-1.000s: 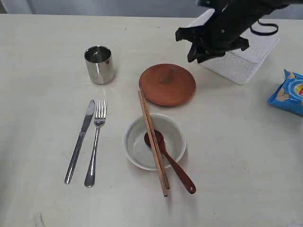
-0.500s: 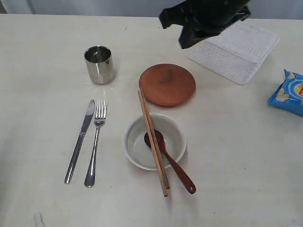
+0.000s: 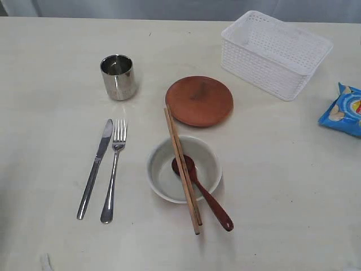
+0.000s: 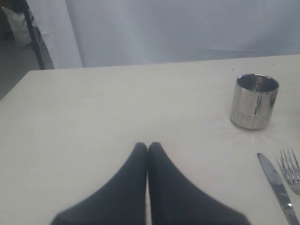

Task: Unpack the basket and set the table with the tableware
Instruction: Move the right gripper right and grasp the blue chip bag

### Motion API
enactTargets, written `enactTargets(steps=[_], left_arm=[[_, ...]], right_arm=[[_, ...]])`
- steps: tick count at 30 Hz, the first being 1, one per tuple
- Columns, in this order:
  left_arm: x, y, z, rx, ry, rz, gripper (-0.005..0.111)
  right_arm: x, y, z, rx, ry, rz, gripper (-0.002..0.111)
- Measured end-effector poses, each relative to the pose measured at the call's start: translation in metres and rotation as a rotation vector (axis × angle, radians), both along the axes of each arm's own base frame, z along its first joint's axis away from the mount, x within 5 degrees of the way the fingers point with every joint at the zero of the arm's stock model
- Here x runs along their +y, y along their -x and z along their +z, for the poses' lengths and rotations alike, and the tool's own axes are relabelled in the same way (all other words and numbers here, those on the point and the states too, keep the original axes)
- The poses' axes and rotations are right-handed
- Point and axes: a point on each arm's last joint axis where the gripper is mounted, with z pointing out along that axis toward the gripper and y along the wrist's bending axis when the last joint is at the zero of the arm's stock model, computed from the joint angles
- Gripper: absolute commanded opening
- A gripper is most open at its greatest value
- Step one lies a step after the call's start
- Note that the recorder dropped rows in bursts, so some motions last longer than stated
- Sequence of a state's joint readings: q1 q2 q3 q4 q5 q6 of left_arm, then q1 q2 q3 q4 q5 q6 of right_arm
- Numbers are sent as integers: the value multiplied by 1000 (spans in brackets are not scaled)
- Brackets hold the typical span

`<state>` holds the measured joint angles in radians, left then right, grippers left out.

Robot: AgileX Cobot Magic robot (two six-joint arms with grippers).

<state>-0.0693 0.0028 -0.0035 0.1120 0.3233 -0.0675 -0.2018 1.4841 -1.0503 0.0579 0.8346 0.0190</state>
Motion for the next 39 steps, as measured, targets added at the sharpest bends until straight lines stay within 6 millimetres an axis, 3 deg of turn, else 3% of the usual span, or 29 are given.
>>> enactTargets(steps=[3,9,11,15,20,26,32,39], left_arm=[[0,0,0,0,0,0,0],[0,0,0,0,0,0,0],[0,0,0,0,0,0,0],[0,0,0,0,0,0,0],[0,0,0,0,0,0,0],[0,0,0,0,0,0,0],[0,0,0,0,0,0,0],[0,0,0,0,0,0,0]], right_arm=[[-19,1,-22,67,-30,-75,10],[-50,-2,-62,190,-84,-198,60],[-58,-2,-68,189,-89,-230,67],[-69,-4,-78,176,-86,-263,66],[-74,-13,-105,199,-92,-239,63],[-75,-21,-126,189,-103,-210,41],[-76,-23,-129,167,-93,-197,-1],[-74,-24,-129,167,-111,-184,0]])
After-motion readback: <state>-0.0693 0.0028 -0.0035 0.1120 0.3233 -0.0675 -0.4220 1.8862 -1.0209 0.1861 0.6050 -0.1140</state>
